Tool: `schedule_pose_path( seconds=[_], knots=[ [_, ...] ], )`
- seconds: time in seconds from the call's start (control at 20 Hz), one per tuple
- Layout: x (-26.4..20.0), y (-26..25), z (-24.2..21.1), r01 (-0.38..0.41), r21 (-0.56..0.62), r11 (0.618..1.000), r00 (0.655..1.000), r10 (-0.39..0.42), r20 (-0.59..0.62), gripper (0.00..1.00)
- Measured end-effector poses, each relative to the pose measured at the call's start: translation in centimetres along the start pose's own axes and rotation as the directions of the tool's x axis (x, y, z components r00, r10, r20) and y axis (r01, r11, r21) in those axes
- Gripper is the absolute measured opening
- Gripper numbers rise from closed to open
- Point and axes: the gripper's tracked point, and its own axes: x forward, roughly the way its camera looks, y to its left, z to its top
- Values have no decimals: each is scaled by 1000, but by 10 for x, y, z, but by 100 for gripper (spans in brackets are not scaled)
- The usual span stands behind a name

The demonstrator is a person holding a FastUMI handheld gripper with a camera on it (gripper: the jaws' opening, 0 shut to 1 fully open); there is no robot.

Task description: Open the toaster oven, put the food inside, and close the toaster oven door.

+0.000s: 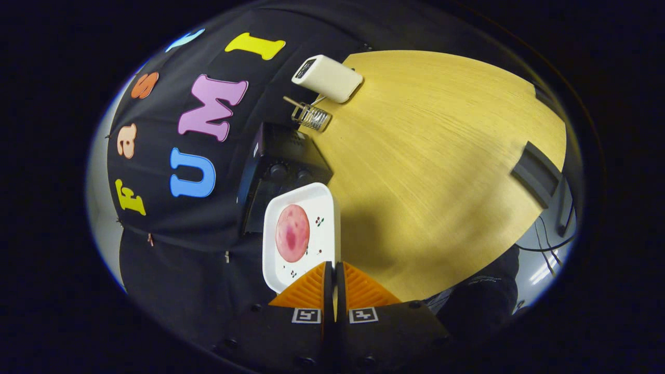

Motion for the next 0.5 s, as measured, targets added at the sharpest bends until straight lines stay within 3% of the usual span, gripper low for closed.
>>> schedule_pose_path(
  seconds=[0.5],
  knots=[
    [85, 53, -26, 37, -32, 999, 999, -37, -2, 5]
  ],
)
